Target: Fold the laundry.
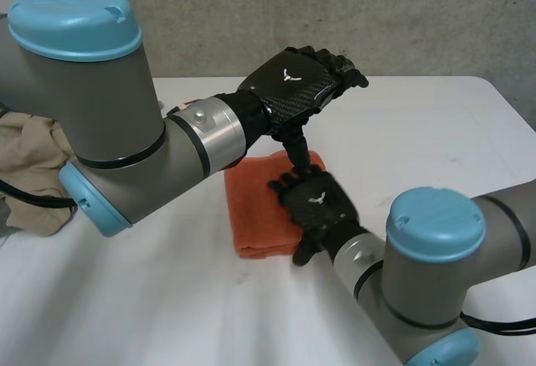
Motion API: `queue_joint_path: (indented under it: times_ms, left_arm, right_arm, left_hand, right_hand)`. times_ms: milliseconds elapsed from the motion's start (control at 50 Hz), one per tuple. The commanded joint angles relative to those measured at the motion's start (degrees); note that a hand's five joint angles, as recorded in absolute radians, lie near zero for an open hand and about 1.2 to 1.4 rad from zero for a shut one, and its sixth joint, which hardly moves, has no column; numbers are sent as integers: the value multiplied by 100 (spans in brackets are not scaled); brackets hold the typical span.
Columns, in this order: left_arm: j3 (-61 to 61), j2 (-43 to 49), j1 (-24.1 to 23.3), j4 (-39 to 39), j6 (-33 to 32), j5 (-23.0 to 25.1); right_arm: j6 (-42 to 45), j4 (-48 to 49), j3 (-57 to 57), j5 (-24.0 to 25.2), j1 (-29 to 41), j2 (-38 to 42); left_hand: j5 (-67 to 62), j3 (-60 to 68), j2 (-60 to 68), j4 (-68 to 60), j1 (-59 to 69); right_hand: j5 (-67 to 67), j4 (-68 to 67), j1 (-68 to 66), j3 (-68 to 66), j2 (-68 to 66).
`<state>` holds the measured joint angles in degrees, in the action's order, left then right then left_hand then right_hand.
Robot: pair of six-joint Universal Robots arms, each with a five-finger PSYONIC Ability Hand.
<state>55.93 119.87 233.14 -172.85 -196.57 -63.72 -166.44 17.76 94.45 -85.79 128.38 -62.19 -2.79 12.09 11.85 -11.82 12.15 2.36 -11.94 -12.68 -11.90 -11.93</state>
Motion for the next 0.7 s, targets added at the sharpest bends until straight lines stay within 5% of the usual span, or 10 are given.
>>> queue_joint_path:
  times_ms: [20, 140, 460, 560, 600, 700]
  left_arm:
    - [15, 1, -6, -3, 5, 0]
    - [32, -8, -6, 6, 14, 0]
    - [173, -78, 56, -3, 75, 26]
    - [243, -113, 82, -12, 93, 27]
    - [287, -131, 100, -29, 102, 35]
    - [401, -236, 143, -73, 119, 53]
  right_arm:
    - [-2022, -360, -181, -632, -480, -12]
    - [-2656, -765, -277, -658, -613, 269]
    - [-2332, -308, -567, -632, -516, 919]
    - [-2182, -168, -769, -597, -507, 1121]
    - [-2138, -62, -857, -562, -525, 1192]
    - [-1981, 79, -1164, -439, -665, 1350]
  left_hand:
    - [279, -209, -185, 182, -215]
    - [279, -209, -185, 182, -215]
    - [279, -209, -185, 182, -215]
    - [279, -209, -185, 182, -215]
    - [279, -209, -185, 182, -215]
    - [279, -209, -185, 182, -215]
  right_hand:
    - [-236, 194, 268, 190, 193]
    - [-236, 194, 268, 190, 193]
    - [-171, 129, 202, 125, 127]
    - [3574, -3616, -3543, -3620, -3618]
    - [6632, -6674, -6600, -6678, -6675]
    - [6764, -6806, -6732, -6810, -6807]
